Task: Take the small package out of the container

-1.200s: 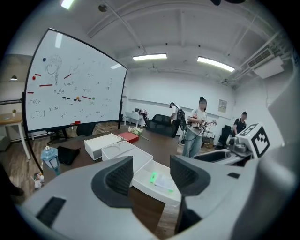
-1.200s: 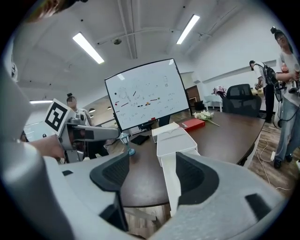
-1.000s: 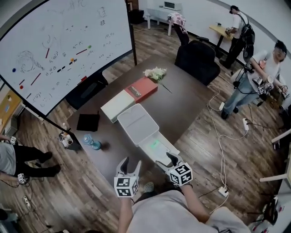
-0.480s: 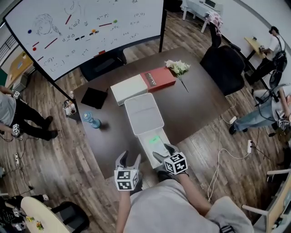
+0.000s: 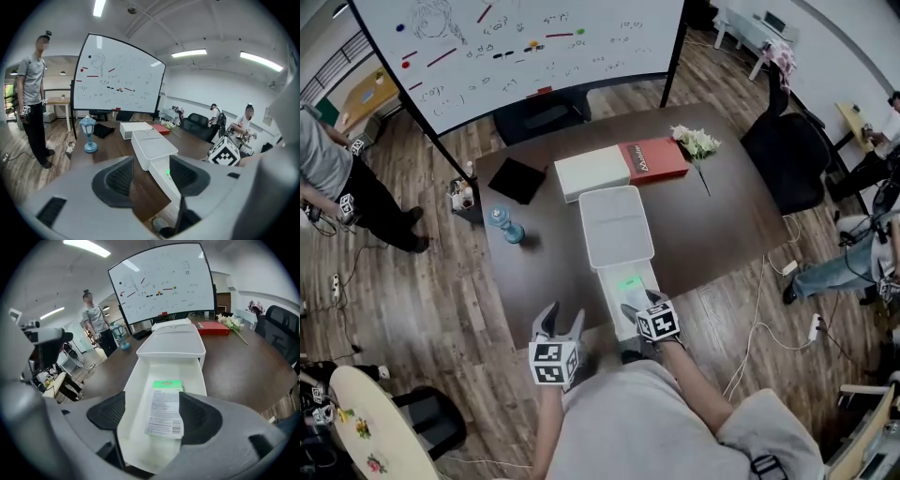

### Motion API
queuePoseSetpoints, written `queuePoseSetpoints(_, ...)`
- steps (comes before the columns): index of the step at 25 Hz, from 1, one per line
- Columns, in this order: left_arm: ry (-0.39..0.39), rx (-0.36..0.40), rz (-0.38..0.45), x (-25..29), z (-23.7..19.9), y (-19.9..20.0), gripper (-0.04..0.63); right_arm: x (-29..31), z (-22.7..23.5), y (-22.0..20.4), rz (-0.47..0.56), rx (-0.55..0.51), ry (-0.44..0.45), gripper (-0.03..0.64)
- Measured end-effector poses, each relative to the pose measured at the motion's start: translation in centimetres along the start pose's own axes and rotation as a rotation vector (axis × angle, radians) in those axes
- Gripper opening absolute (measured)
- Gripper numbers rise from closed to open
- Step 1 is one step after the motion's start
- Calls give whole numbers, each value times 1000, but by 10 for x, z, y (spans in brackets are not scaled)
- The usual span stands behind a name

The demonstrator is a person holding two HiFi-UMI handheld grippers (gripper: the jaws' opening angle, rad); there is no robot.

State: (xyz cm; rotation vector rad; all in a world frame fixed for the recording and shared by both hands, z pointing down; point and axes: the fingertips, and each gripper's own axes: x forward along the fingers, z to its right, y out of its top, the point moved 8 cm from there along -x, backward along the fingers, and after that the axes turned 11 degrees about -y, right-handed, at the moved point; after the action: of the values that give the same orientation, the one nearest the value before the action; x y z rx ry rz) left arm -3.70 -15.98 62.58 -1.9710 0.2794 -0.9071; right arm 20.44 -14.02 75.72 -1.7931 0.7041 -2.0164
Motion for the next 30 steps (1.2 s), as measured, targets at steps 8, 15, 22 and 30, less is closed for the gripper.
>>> queuePoseSetpoints(8, 46, -46, 59, -25, -22, -7, 201, 31, 2, -4, -113, -9, -91, 364)
queuePoseSetpoints(15, -3, -67, 124, -25, -23, -9, 194, 54, 4, -4, -216, -44, -192, 371)
queuePoseSetpoints(22, -21, -69, 116, -24, -17, -15, 193, 68, 2, -2, -267, -8, -225, 357)
queuePoseSetpoints(30, 11, -61, 116, -39, -17, -20, 189, 66, -1, -11, -264, 20, -192, 350)
